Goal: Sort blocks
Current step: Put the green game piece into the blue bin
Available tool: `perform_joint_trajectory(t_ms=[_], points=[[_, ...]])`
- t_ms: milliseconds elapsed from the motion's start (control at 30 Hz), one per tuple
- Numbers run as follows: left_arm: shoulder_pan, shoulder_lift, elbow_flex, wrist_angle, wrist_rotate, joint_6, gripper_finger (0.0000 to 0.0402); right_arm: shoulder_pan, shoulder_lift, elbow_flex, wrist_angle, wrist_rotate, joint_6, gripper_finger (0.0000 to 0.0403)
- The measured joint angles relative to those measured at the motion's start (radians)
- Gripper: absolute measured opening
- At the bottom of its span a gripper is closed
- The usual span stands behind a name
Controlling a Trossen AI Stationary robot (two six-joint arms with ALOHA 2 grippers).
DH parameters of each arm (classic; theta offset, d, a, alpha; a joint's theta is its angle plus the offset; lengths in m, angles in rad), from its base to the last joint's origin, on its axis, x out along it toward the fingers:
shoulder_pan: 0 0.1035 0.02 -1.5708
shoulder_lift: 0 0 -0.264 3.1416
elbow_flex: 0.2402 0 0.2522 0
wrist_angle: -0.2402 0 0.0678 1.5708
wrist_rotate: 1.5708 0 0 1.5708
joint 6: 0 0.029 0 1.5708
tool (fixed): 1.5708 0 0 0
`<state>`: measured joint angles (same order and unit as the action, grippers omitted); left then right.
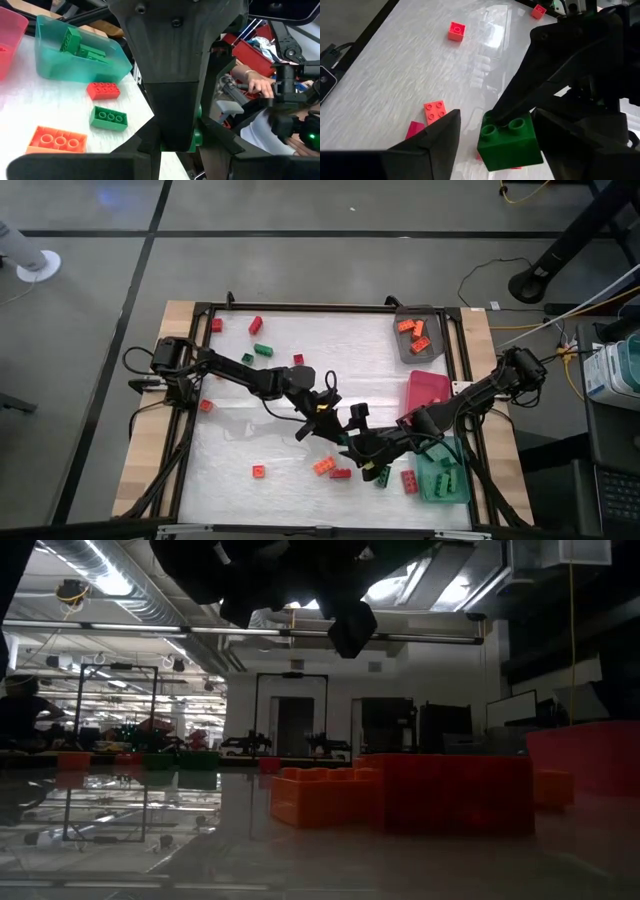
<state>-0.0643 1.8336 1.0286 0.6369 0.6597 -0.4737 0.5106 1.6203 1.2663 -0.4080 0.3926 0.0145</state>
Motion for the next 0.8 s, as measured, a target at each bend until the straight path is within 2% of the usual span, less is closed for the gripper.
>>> perform_joint_trajectory(t_ms=[267, 467, 533, 700, 800], points=[[-0.001, -0.001, 0.000, 0.000, 0.003, -0.001, 0.0090, 0.000, 0.000, 0.000, -0.001, 0.022, -0.002, 0.0150], [-0.001, -0.001, 0.000, 0.000, 0.003, -0.001, 0.0090, 0.000, 0.000, 0.000, -0.002, 0.021, -0.001, 0.0149], [-0.001, -0.001, 0.000, 0.001, 0.003, -0.003, 0.0090, 0.000, 0.000, 0.000, -0.002, 0.021, 0.001, 0.0165], [0.000, -0.002, 0.000, 0.005, 0.002, -0.017, 0.0090, 0.000, 0.000, -0.001, -0.003, 0.012, 0.004, 0.0241], [0.000, -0.002, 0.000, 0.005, 0.004, -0.025, 0.0090, 0.000, 0.000, -0.001, -0.003, 0.007, 0.006, 0.0274]])
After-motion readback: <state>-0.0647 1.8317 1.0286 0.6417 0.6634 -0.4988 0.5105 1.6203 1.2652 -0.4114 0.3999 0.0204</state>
